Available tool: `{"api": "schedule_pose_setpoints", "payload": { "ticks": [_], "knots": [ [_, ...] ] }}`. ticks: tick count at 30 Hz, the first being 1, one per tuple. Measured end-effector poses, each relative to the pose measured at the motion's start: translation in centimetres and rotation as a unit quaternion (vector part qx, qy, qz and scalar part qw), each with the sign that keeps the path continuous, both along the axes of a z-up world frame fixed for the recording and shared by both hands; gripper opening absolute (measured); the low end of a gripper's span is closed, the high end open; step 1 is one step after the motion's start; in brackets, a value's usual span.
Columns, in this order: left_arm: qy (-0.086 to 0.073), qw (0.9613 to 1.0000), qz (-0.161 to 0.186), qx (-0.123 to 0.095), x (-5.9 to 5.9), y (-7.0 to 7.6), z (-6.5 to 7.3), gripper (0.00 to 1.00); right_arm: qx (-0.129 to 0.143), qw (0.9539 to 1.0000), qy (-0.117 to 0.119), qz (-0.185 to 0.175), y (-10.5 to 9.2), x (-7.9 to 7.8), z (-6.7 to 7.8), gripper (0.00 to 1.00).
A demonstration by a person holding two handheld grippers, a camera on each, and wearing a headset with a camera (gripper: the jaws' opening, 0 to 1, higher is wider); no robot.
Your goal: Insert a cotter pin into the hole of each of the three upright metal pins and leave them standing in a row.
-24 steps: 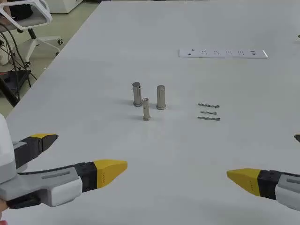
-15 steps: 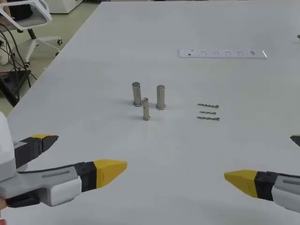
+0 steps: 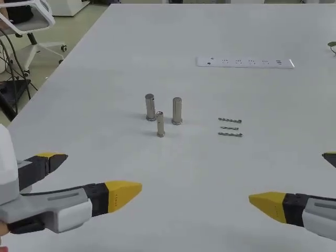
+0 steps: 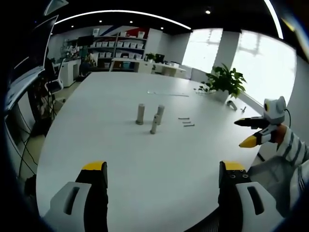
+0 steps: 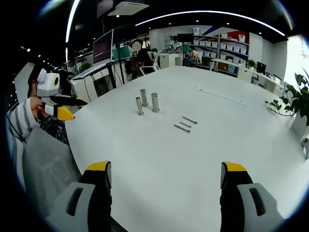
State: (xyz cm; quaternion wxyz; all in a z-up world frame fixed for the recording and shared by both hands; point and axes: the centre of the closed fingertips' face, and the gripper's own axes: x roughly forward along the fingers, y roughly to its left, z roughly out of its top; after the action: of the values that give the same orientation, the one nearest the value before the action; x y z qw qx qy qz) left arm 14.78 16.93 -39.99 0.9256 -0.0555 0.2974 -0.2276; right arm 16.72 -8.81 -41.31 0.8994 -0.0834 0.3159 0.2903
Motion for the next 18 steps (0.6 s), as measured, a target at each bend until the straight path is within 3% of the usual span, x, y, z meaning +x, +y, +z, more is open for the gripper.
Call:
{"api": "schedule_pose_setpoints", "payload": {
  "ticks": [18],
  "knots": [
    [-0.008,0.9998,-0.017,-0.005,0.4,-0.7,0.6,0.97,0.012,0.9994,0.003,0.033,1.5,-0.4,0.0,0.94]
  ]
}}
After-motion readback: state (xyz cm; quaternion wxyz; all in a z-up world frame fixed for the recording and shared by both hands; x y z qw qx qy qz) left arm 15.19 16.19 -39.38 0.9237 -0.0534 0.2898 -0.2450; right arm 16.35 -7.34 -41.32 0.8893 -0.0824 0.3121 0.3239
